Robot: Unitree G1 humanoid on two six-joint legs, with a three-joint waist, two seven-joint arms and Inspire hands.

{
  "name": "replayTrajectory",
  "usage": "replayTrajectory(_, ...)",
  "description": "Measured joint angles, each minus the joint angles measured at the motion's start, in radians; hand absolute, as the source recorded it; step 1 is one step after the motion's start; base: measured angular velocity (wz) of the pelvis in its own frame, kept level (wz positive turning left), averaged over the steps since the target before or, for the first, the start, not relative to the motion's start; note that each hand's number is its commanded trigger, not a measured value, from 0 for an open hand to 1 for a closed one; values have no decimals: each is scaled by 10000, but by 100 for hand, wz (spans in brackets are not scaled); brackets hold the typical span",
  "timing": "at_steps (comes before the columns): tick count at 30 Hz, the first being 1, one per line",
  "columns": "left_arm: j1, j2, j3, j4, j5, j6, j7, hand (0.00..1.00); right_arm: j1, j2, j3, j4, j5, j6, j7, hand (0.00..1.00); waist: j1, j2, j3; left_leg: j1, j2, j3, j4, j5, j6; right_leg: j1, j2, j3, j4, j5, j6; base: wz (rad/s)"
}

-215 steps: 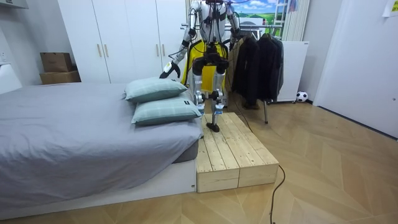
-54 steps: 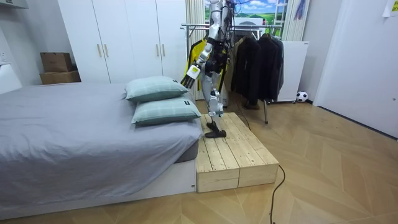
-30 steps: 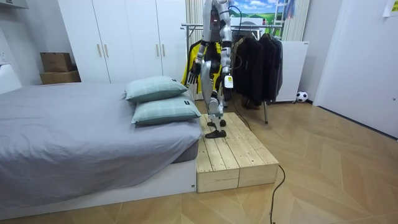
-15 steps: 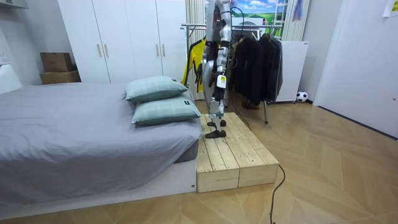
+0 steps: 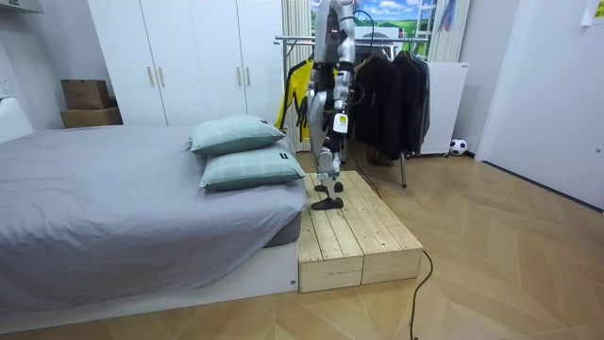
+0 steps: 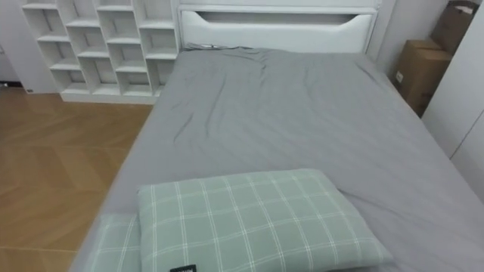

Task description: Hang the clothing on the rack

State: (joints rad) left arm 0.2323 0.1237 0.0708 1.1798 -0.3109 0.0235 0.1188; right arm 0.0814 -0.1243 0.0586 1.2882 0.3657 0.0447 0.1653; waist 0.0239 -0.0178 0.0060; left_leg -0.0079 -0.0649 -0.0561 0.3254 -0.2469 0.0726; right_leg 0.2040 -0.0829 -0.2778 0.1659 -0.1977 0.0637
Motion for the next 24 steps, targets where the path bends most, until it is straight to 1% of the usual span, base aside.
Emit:
replayTrajectory(3,44,5,0,-3,11,-1,-174,0,17,-12,-4,-1,1,-7,-3,0,2,39,-4,2,1,1,0,1,-3,3,0,-23,0,0,0,0)
replayTrajectory(10,145,6,9,-8,871,-1,-455,0,81,-44,-18,-7,0,-107,57,0,7,91,-7,5,3,22,1,2,-3,5,0,-24,-2,0,0,0)
replayTrajectory(15,214,22,0,-29,880,76,-581,0,81,-57,-14,-6,2,-108,115,0,-49,111,-6,13,3,7,2,5,-6,12,0,-7,-2,0,0,0)
replayTrajectory(19,210,29,-78,-29,875,136,-577,0,67,-56,-10,-12,3,-108,122,0,-179,97,19,12,2,10,2,5,-7,17,1,-6,-2,0,0,0)
replayTrajectory(24,189,48,-172,-30,884,148,-583,0,70,-64,-17,-19,18,-104,129,0,-194,102,42,3,4,2,2,4,-7,13,1,6,-43,0,0,0)
